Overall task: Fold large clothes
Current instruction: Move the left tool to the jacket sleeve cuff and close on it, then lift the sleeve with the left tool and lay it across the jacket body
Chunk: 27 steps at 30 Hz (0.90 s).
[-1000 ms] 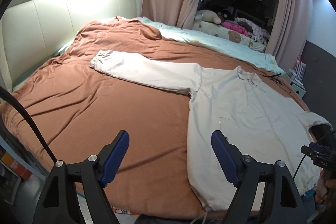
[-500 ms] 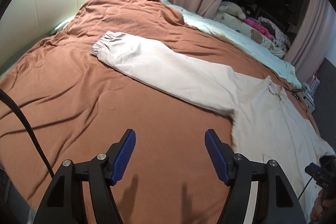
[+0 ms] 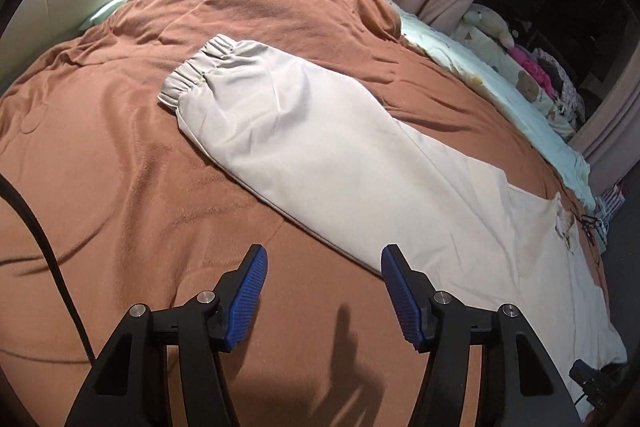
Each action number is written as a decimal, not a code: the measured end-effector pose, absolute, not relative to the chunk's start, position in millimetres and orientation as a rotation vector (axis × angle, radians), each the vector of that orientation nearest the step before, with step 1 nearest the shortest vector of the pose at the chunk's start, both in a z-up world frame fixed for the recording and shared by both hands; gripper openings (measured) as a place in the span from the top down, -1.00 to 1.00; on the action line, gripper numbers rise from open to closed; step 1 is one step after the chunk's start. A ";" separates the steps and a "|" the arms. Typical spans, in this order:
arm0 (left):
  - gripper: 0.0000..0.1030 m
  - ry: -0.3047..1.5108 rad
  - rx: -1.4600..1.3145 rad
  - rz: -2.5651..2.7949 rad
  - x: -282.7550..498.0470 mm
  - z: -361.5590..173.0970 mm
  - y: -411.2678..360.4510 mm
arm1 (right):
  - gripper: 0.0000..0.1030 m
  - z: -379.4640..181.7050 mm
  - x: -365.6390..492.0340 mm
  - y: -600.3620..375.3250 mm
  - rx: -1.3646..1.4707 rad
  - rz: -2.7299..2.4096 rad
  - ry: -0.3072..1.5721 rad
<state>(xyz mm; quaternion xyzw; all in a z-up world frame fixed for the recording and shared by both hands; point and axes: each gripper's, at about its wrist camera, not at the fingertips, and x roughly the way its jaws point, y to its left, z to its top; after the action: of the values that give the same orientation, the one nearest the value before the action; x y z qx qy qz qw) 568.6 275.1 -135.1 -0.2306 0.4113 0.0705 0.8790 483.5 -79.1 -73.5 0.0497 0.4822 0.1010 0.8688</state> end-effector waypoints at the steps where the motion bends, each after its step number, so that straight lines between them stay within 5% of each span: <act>1: -0.19 0.870 -0.491 0.152 576.9 -141.0 281.0 | 0.18 -76.8 493.3 -74.9 0.103 0.213 1.015; 8: 0.05 0.931 -0.625 0.217 623.0 -180.5 327.5 | 0.21 -94.9 534.6 -56.2 0.128 0.216 1.044; 14: 0.86 0.925 -0.626 0.316 640.8 -177.9 344.0 | 0.35 -99.8 558.6 -34.6 0.163 0.265 1.049; 16: 0.94 0.901 -0.609 0.312 637.8 -165.0 341.4 | 0.51 -102.9 565.2 -28.4 0.178 0.284 1.058; 27: 0.96 0.777 -0.474 0.161 633.5 -45.3 289.9 | 0.60 -143.5 610.3 14.6 0.289 0.393 1.152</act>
<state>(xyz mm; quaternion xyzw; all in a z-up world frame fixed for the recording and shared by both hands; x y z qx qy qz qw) 633.5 289.9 -45.3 -0.2285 0.3747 0.0777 0.8952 610.3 14.6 -143.5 0.1352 0.5393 0.1840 0.8106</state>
